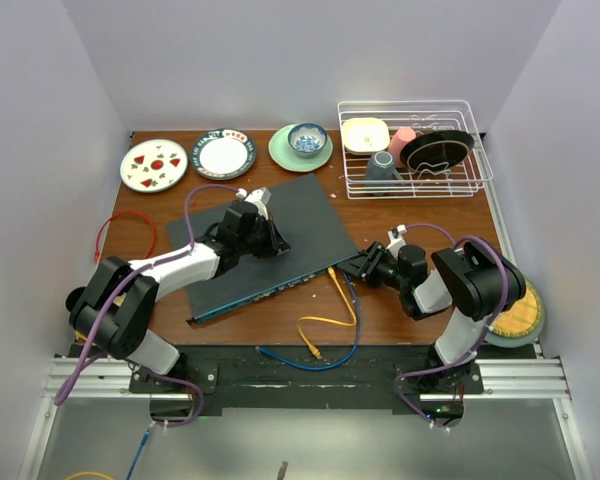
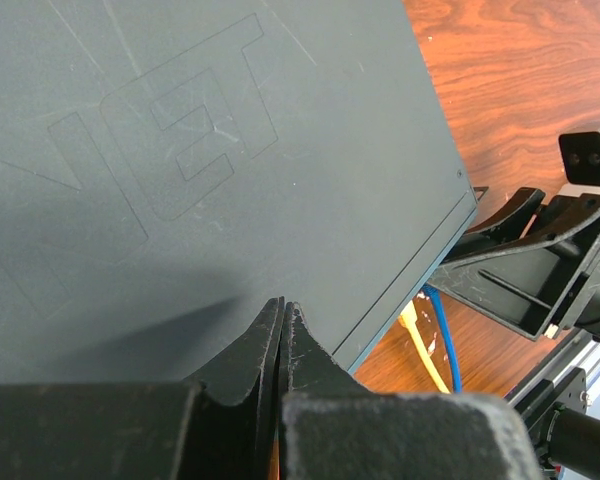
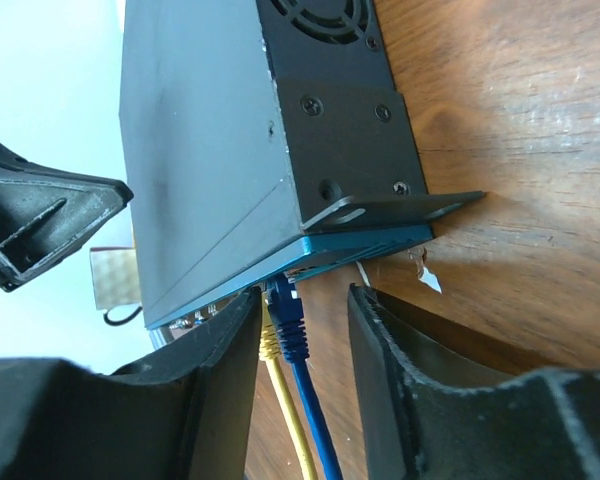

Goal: Pull the plug from the switch port
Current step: Pull the connector from the switch port.

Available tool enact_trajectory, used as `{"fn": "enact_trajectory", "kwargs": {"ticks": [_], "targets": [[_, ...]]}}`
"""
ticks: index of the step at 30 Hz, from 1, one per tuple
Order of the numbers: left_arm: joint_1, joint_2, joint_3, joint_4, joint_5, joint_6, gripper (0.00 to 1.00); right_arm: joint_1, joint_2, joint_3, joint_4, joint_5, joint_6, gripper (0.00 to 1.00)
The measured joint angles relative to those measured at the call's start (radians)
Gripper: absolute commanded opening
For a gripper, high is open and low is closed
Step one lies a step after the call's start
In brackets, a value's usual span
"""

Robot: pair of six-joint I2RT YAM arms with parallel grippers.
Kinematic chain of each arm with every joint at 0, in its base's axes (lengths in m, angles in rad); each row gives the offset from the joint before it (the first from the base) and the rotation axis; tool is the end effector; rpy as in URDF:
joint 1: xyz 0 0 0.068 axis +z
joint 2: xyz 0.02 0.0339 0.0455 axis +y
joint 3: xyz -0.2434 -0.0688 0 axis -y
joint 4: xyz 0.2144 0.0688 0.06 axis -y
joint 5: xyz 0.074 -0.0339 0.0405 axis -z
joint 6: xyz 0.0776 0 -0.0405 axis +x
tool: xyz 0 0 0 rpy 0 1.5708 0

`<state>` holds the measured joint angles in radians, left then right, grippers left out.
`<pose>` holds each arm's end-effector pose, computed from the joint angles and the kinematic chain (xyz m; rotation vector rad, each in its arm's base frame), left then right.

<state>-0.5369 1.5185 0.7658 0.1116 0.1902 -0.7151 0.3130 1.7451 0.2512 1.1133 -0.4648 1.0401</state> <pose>0.2719 -0.1789 0.1640 -0.0971 2.3489 -0.8715 0.2477 0.1167 0.0908 0.4390 2.1149 1.2976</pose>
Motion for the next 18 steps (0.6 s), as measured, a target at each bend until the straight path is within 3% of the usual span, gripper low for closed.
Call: {"fn": "enact_trajectory", "kwargs": {"ticks": [15,18], "targets": [[0.000,0.008,0.000,0.003,0.009,0.000,0.00,-0.001,0.121,0.002,0.165,-0.050,0.084,0.37],[0.000,0.008,0.000,0.006,0.012,-0.002,0.00,-0.002,0.122,0.002,0.167,-0.050,0.092,0.31]]}}
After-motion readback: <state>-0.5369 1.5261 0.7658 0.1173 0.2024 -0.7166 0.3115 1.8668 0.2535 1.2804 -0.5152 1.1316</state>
